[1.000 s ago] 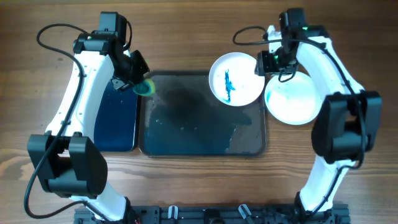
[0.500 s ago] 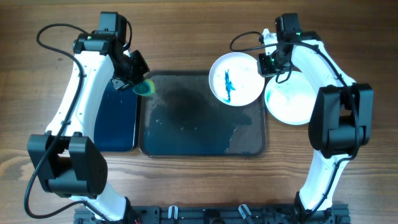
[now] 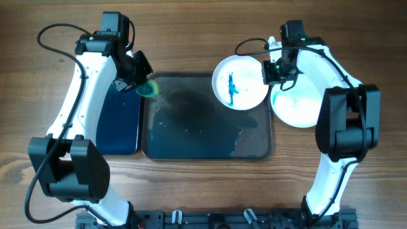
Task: Clean dirty plates on tray and stack at the side
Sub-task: 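Grasp the last blue-stained plate with the right gripper, pull it center, then scrub the held plate with the sponge in the left gripper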
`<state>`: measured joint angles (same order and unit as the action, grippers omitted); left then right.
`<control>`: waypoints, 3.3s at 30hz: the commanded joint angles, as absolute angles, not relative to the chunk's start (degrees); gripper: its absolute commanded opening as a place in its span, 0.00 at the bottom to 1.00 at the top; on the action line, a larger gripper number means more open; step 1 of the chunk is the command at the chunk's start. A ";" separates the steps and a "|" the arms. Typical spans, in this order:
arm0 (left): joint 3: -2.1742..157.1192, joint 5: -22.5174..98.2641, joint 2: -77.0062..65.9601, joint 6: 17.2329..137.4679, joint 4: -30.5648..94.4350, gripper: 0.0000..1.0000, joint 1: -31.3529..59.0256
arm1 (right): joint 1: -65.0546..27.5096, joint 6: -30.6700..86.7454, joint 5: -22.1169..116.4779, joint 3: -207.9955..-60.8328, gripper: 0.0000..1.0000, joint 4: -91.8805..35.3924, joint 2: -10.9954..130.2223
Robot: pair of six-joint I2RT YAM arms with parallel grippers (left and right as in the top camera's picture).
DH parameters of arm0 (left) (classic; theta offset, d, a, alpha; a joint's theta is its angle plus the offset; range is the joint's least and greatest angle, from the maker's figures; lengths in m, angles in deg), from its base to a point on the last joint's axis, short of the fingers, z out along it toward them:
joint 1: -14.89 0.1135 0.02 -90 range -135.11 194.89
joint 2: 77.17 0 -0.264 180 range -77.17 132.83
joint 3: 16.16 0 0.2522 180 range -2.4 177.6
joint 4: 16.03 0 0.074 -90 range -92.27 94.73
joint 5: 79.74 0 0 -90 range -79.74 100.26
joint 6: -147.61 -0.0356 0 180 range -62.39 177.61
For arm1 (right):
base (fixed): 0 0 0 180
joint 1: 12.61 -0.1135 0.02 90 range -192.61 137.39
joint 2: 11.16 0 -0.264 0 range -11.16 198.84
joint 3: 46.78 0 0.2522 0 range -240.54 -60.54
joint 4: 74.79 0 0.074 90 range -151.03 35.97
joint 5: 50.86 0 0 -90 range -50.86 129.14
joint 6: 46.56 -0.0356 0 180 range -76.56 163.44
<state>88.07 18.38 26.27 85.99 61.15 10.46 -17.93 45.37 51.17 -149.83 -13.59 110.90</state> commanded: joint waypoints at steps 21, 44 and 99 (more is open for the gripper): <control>88.14 17.66 26.01 86.34 61.89 0.04 10.48 | -41.49 12.39 50.32 -141.03 0.39 -7.51 101.02; 68.14 17.63 27.10 83.28 44.58 0.04 -7.77 | -41.25 8.41 55.28 -132.17 0.05 -18.88 101.02; 56.91 17.15 27.51 85.54 35.88 0.04 -9.12 | -40.88 13.39 58.10 -132.15 0.04 -21.22 101.13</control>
<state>58.44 9.11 26.64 89.67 31.49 -9.43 -41.36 12.93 58.40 -132.24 -20.89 101.26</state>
